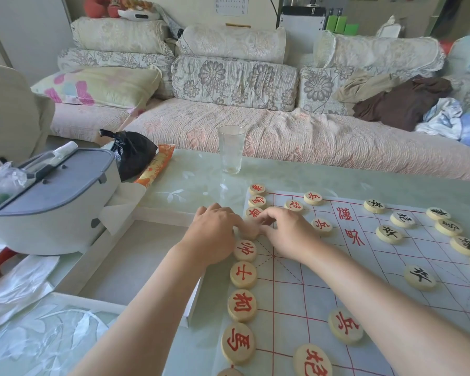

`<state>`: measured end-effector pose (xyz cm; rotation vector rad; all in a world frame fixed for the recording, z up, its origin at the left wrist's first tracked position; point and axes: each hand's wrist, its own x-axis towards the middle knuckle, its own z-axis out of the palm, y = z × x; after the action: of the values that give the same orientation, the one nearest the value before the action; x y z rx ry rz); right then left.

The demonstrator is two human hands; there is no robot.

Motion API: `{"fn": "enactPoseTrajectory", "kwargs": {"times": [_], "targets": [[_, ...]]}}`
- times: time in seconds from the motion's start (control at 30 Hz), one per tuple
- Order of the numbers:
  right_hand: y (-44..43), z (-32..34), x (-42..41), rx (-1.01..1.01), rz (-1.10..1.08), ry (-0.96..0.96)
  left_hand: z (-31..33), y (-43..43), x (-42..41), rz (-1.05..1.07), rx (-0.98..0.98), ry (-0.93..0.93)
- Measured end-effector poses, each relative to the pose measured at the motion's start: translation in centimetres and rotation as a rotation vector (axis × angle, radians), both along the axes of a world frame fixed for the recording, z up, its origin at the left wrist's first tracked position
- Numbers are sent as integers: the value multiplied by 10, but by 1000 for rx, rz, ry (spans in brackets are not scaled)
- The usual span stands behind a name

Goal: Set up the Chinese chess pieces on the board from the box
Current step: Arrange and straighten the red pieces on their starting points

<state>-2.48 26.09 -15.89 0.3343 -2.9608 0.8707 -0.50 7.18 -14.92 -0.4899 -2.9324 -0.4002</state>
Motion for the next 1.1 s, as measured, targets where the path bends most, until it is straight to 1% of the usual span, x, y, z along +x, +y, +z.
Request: {"fn": "enactPoseTrajectory", "kwargs": {"times": [0.13,0.27,0.5,0.67,0.8,0.87,0.97,1.03,1.1], "targets": [[-3,0,3,-7,34,-18,-3,4,-3,26,29,25],[-4,0,0,-71,53,-60,-7,5,-4,31,31,3],[0,-4,-4,-83,61,-66,-8,4,-5,77,137,17],[-2,-5,-4,-91,69,-62,-9,4,-3,89,137,36],[-1,-5,-2,-89,70,-73,-8,3,-4,89,122,17],[0,-5,-2,-114,71,-50,-7,3,-5,85,104,9],[4,1,-7,-156,12,45,-1,1,-8,110,151,11],[8,9,-14,-116,-35,86,6,-2,-15,126,164,-15],[9,16,-21,-49,-51,86,12,-2,-27,119,176,-68]]}}
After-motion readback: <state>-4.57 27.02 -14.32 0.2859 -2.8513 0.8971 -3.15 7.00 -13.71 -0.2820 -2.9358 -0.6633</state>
